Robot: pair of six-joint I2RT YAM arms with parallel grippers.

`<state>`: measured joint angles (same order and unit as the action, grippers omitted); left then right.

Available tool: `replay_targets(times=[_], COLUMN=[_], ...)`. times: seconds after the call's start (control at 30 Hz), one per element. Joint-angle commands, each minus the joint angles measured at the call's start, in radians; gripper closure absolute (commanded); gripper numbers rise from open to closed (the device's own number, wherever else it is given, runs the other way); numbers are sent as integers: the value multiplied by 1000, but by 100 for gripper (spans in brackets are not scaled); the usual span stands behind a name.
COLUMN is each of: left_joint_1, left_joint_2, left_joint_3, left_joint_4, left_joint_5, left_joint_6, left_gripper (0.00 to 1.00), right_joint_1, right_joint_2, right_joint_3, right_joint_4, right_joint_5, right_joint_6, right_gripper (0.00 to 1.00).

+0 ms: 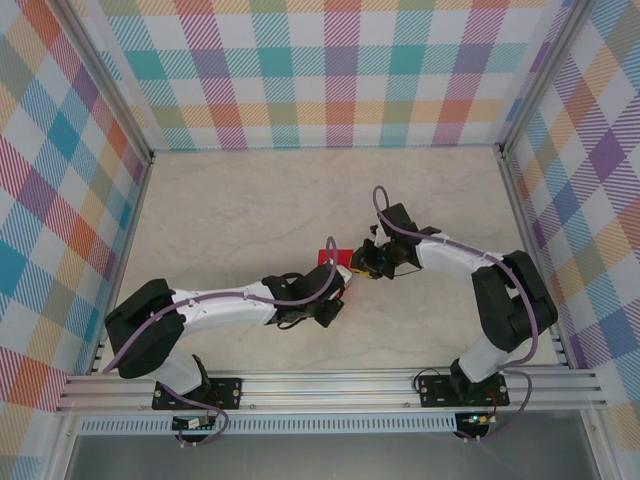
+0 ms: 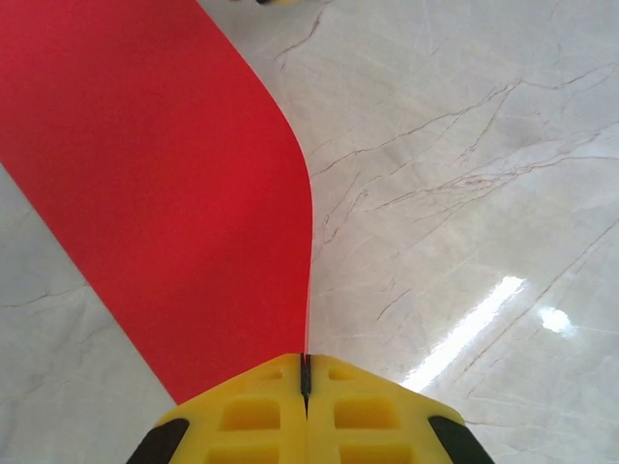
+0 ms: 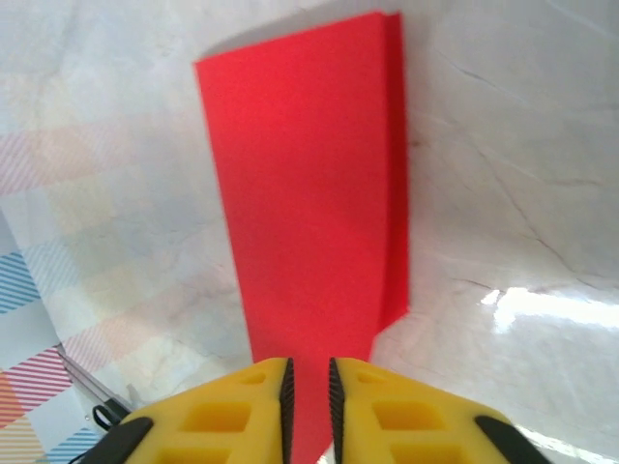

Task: Fold a paper plane with a square sheet of paper (pick it up from the middle)
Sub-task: Third fold the triangle at the center of the table.

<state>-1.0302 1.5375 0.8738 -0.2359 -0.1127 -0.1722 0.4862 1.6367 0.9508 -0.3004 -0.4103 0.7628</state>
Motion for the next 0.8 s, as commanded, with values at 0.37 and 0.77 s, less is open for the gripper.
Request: replay_targets(times=[0.37,0.77], left_joint_1=[123,221], left_joint_2=[-22,8], left_joint_3=[-24,-27], left_joint_4=[45,54], left_joint_5=[257,353], left_joint_6=[-36,-39], left_gripper=[100,100], right_joint_1=[38,41], right_joint_2=[273,384], right_joint_3=[263,310], right_joint_4=[-118,-190], right_joint_5=[22,88], right_joint_6=[-103,-171], right_gripper=[88,91])
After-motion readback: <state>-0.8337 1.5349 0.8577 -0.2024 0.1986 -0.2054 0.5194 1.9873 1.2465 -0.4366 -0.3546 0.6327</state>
